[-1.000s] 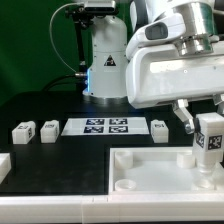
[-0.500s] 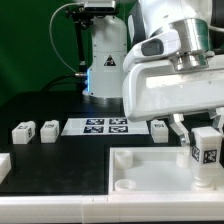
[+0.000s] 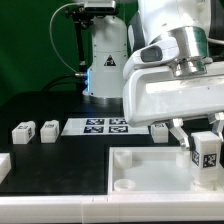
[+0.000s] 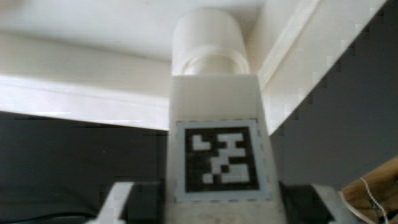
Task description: Assemble one leg
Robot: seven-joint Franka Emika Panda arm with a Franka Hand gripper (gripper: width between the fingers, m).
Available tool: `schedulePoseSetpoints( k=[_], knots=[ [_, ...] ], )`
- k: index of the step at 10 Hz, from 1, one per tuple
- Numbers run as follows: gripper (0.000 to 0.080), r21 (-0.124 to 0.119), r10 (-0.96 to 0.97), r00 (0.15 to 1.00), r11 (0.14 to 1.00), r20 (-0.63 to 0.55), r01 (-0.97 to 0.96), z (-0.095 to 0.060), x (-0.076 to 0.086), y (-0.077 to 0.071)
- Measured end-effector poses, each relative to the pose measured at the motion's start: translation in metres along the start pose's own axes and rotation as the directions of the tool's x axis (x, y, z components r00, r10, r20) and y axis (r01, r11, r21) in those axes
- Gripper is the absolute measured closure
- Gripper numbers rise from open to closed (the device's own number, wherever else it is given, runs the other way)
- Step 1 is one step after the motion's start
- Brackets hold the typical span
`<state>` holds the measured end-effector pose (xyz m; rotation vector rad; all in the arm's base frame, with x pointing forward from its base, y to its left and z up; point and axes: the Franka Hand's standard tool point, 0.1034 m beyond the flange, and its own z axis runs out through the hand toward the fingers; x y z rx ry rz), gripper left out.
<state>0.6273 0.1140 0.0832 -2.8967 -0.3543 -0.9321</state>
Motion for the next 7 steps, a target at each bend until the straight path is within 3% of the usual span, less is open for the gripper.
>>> schedulePoseSetpoints(
  k=[1,2,3,4,7],
  knots=[
    [0.0453,0.0,0.001,1.0,1.0,0.003,-0.001,0.0003,-0.0002,0.0004],
    [0.0319,0.0,0.0,1.0,1.0,0.003,0.0,0.0003,-0.0003,0.0003],
    [0.0319,0.0,0.0,1.0,1.0,0.004,0.0,0.0004,-0.0004,0.0004],
    [0.0188,0.0,0.0,1.0,1.0,0.004,0.0,0.0005,-0.0005,0.0004],
    [0.0152,0.0,0.0,1.0,1.0,0.004,0.0,0.0006,-0.0006,0.0004]
  ],
)
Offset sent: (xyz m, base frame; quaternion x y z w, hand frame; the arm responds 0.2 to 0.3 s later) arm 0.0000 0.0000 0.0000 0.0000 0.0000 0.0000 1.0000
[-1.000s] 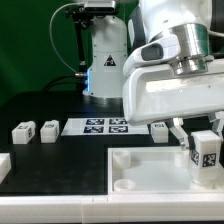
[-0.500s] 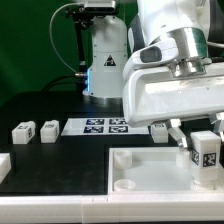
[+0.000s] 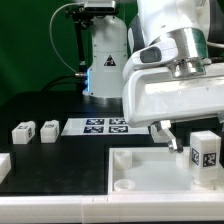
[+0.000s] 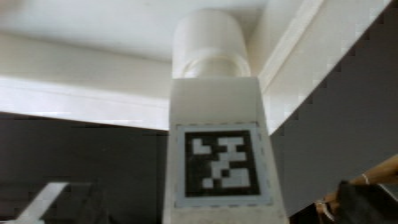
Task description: Assemble one leg
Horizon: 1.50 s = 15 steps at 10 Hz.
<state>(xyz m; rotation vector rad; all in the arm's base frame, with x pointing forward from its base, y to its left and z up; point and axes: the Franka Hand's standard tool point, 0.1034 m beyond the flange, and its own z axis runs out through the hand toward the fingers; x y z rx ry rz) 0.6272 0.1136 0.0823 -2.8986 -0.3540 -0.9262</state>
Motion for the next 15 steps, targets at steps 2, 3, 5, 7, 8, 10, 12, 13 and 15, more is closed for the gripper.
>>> schedulePoseSetpoints(
  k=[2,3,5,7,8,10,12,13,15],
  knots=[
    [0.0151,0.001,0.001,1.0,1.0,0.009,-0.001,0.0,0.0,0.0],
    [0.0151,0.005,0.004,0.999,1.0,0.049,-0.004,-0.005,0.005,0.003],
    [0.0151,0.023,0.01,0.988,1.0,0.154,-0.014,-0.009,0.015,0.003],
    [0.0151,0.026,0.017,0.985,0.999,0.174,-0.022,-0.006,0.018,0.004],
    [0.0151,0.033,0.03,0.973,0.999,0.231,-0.039,-0.004,0.013,0.002],
    [0.0151,0.033,0.03,0.973,0.999,0.231,-0.039,-0.004,0.013,0.002],
    [0.0151,0.033,0.03,0.973,0.999,0.231,-0.039,-0.004,0.013,0.002],
    [0.0151,0.033,0.03,0.973,0.999,0.231,-0.039,-0.004,0.013,0.002],
    [0.0151,0.033,0.03,0.973,0.999,0.231,-0.039,-0.004,0.013,0.002]
  ],
)
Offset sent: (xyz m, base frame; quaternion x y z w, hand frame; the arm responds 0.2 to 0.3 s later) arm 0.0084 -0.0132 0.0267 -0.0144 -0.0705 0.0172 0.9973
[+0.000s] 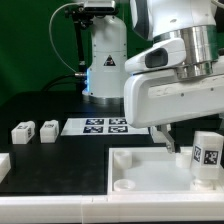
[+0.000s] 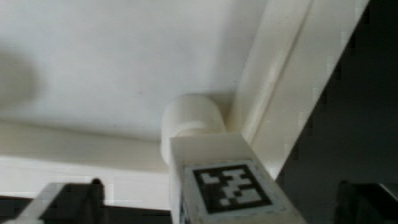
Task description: Assemble one leg
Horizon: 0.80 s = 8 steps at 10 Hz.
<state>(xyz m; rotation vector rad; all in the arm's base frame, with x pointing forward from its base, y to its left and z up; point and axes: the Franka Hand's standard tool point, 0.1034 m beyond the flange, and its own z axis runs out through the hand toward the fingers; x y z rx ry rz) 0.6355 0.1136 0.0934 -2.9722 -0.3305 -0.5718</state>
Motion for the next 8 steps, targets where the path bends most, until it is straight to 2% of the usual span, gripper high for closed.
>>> schedulePoseSetpoints(
  k=[3,4,5,8],
  knots=[
    [0.0151,0.0,0.0,1.0,1.0,0.0,0.0,0.0,0.0,0.0],
    [0.0151,0.026,0.018,0.983,0.999,0.181,-0.023,0.006,-0.026,-0.007],
    [0.0151,0.025,0.023,0.987,0.999,0.159,-0.028,0.001,-0.01,-0.004],
    [0.0151,0.033,0.05,0.974,0.998,0.22,-0.058,-0.002,0.005,-0.003]
  ],
)
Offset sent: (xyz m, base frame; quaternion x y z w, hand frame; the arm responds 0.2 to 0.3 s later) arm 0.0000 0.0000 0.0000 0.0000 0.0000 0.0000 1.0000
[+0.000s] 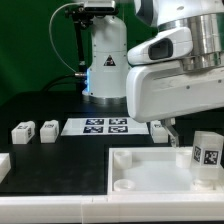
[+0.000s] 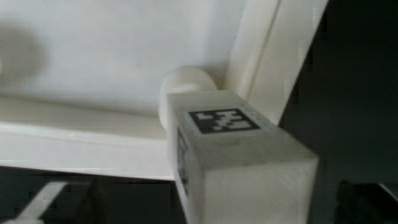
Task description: Assemble one leg
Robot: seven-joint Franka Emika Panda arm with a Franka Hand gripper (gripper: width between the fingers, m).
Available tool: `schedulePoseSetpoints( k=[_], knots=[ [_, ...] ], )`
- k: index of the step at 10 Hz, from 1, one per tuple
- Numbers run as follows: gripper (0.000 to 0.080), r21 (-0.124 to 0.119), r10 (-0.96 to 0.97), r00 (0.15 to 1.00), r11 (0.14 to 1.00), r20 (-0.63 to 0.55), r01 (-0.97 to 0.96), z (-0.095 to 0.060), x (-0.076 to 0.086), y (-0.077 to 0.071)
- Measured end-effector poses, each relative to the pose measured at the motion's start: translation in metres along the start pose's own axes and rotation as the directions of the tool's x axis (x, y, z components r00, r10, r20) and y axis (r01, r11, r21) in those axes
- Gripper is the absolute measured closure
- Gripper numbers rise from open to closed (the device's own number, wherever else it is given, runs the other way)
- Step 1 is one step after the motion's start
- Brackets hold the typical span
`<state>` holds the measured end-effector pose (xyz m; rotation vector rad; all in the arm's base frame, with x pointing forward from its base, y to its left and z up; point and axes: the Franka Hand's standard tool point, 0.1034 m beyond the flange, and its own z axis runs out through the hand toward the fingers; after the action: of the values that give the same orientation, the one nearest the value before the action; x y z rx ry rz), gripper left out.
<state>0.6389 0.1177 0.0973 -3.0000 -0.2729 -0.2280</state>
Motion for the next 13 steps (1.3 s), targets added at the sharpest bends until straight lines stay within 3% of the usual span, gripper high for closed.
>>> schedulePoseSetpoints(
  k=[5,7,8,9,11,13],
  knots=[
    [0.0151,0.0,0.028,0.999,1.0,0.02,-0.028,0.014,-0.004,0.007],
    [0.0402,0.0,0.059,0.998,0.998,0.02,-0.059,0.014,-0.004,0.007],
    [0.0402,0.0,0.055,0.998,0.998,0.02,-0.055,0.014,-0.004,0.007],
    [0.0509,0.002,0.098,0.995,0.995,0.019,-0.098,0.014,-0.004,0.006],
    [0.0509,0.002,0.264,0.964,0.965,0.019,-0.264,0.014,-0.004,0.008],
    [0.0509,-0.002,0.592,0.806,0.806,0.014,-0.592,0.016,-0.004,0.011]
  ],
)
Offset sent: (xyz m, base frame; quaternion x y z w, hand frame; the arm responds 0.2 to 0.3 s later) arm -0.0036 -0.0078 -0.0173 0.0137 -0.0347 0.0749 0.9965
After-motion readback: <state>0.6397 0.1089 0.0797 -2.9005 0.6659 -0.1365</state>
